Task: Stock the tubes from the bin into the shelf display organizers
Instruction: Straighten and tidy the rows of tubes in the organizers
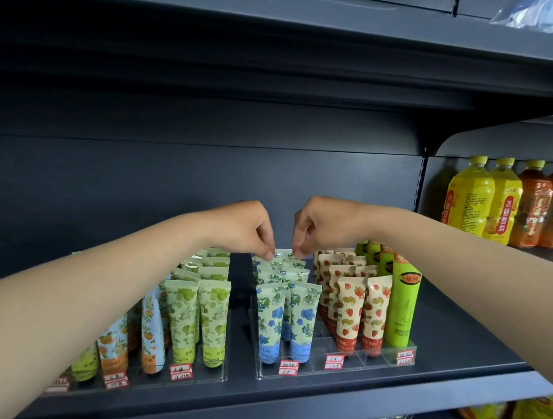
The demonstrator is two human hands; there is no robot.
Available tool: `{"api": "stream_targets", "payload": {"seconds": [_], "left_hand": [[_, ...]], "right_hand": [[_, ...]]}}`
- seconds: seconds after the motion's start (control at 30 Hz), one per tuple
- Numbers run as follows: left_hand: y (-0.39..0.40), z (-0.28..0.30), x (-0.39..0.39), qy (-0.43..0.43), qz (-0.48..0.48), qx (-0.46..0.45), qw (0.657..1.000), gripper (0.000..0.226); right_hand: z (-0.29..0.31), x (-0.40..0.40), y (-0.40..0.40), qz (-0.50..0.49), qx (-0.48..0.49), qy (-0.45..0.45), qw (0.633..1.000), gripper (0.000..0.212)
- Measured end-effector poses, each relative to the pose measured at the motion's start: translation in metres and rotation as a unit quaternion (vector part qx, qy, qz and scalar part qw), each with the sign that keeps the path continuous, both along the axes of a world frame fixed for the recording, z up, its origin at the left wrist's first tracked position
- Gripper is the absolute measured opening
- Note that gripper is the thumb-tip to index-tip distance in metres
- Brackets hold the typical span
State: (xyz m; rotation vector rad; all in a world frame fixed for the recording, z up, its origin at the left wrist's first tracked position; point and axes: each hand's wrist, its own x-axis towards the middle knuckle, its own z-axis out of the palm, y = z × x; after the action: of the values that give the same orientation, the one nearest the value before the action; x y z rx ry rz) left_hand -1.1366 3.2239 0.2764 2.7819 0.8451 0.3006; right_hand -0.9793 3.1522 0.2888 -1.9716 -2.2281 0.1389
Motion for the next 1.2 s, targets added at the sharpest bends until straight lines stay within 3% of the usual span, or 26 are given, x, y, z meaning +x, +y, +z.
{"api": "stream_targets", "payload": {"seconds": [0.37,1.2], "left_hand": [[-0.011,-0.007,-0.003,0.047,-0.001,0.015,0.999,0.011],[-0.017,-0.008,-0.002,0.027,0.015,-0.008,0.999,0.011]], "right_hand": [[-0.010,-0.004,-0.007,0.009,-0.037,-0.026,0.999,0.009],[-0.015,-0.005,-0.006,0.008,-0.011,-0.029,0.999,0.012]]}}
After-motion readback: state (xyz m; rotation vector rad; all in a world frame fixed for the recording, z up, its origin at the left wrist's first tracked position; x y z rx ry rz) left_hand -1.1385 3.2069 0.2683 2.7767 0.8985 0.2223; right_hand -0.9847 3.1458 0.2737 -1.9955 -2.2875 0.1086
